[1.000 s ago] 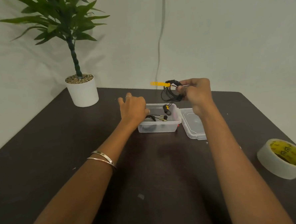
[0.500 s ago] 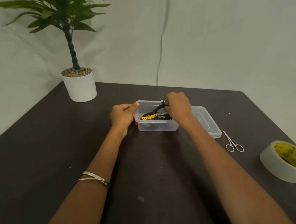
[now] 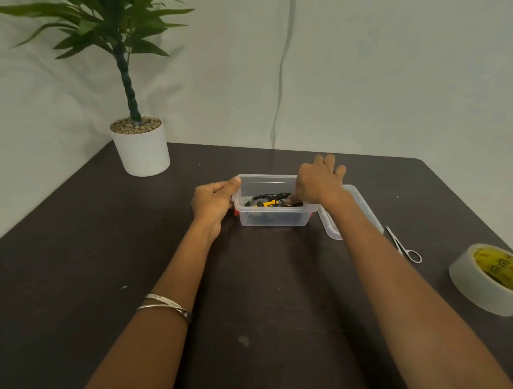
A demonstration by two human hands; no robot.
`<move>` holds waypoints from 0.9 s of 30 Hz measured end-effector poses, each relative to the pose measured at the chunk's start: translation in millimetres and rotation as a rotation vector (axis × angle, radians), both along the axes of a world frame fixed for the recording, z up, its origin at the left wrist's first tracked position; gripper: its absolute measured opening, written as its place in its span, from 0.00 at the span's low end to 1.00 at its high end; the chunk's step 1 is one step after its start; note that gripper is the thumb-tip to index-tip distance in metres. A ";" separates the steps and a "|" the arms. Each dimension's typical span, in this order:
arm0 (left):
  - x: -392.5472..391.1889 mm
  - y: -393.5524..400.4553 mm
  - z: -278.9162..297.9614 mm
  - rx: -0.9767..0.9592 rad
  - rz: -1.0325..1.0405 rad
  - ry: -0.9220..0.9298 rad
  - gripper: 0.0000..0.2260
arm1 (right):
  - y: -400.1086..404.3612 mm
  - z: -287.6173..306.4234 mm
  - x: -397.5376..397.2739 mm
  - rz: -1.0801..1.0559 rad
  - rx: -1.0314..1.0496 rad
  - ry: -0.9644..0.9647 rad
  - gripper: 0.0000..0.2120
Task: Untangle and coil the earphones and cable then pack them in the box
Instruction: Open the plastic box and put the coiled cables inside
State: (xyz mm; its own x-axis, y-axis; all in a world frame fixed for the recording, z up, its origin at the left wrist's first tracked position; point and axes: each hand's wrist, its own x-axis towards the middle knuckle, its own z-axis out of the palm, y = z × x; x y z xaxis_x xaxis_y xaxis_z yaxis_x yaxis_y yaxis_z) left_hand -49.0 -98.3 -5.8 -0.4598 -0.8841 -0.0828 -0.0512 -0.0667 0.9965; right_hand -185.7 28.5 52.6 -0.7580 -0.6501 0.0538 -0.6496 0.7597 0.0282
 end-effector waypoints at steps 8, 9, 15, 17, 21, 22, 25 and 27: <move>4.8 3.6 7.8 -0.035 0.021 -0.036 0.13 | 63.7 14.2 -20.6 -0.053 -0.725 -0.466 0.04; 6.6 7.1 11.7 -0.105 0.104 -0.061 0.11 | 74.2 12.5 -23.8 -0.115 -0.775 -0.419 0.08; 2.5 47.8 38.7 -0.659 0.245 0.071 0.08 | 101.5 -15.6 -28.1 -0.292 -0.468 -0.396 0.32; -7.2 64.5 42.3 -0.706 0.107 0.084 0.07 | 96.9 -26.6 -19.0 -0.289 -0.254 -0.410 0.49; -21.8 84.0 42.1 -0.673 -0.007 0.023 0.08 | 93.5 -36.1 -7.4 -0.303 -0.164 -0.319 0.53; -22.8 84.1 41.9 -0.651 -0.012 0.012 0.08 | 94.3 -34.2 -6.9 -0.316 -0.193 -0.312 0.52; -21.2 77.8 48.3 -0.621 -0.014 -0.005 0.07 | 100.3 -21.3 -12.1 -0.325 -0.355 -0.313 0.50; -19.8 69.2 57.2 -0.578 -0.031 -0.005 0.07 | 104.9 -8.2 -14.9 -0.213 -0.576 -0.402 0.49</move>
State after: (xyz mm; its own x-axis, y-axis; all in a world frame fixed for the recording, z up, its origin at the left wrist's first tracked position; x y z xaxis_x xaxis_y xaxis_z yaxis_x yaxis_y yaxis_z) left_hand -68.8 -29.0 51.4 -0.4872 -0.7726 0.4072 -0.0494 0.4899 0.8704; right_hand -200.6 133.4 44.4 -0.8979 -0.4389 0.0339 -0.3623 0.6930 -0.6233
